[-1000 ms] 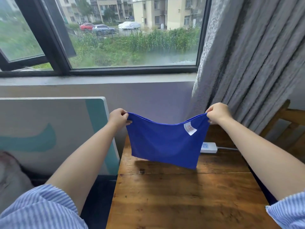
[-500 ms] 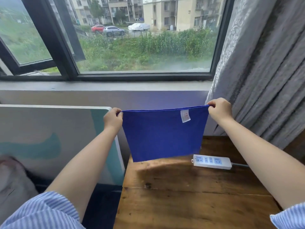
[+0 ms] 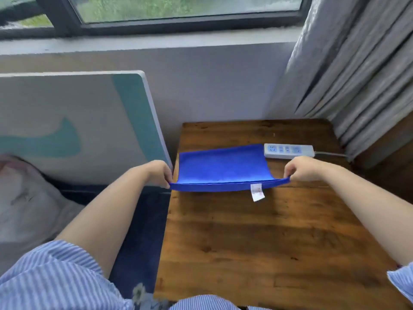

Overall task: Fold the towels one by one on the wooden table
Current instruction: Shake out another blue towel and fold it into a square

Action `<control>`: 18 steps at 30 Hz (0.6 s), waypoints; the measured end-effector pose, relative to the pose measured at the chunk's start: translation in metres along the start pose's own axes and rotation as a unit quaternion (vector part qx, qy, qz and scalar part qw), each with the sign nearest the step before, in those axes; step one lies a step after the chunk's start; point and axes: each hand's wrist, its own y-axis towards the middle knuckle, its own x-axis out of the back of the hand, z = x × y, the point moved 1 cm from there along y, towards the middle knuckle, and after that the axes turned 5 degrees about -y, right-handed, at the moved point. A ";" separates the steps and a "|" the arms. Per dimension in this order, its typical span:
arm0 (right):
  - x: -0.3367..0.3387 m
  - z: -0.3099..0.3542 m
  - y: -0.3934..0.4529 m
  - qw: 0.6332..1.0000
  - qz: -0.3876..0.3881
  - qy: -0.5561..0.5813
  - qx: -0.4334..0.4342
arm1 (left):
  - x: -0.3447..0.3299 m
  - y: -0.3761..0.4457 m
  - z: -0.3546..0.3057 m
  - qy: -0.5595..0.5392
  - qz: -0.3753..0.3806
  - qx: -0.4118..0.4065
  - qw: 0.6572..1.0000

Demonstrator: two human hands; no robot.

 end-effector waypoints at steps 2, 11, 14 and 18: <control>-0.023 0.006 -0.005 0.998 0.064 -0.007 -0.003 | -0.022 -0.001 0.000 0.051 0.086 0.022 0.995; -0.134 0.012 -0.023 0.973 0.231 0.026 -0.008 | -0.125 -0.008 0.027 0.104 0.241 0.019 0.965; -0.151 0.012 -0.024 0.961 0.271 0.045 -0.020 | -0.145 -0.009 0.044 0.064 0.268 0.029 0.961; -0.171 0.020 -0.022 0.934 0.352 0.055 -0.042 | -0.164 -0.008 0.057 0.043 0.315 0.060 0.946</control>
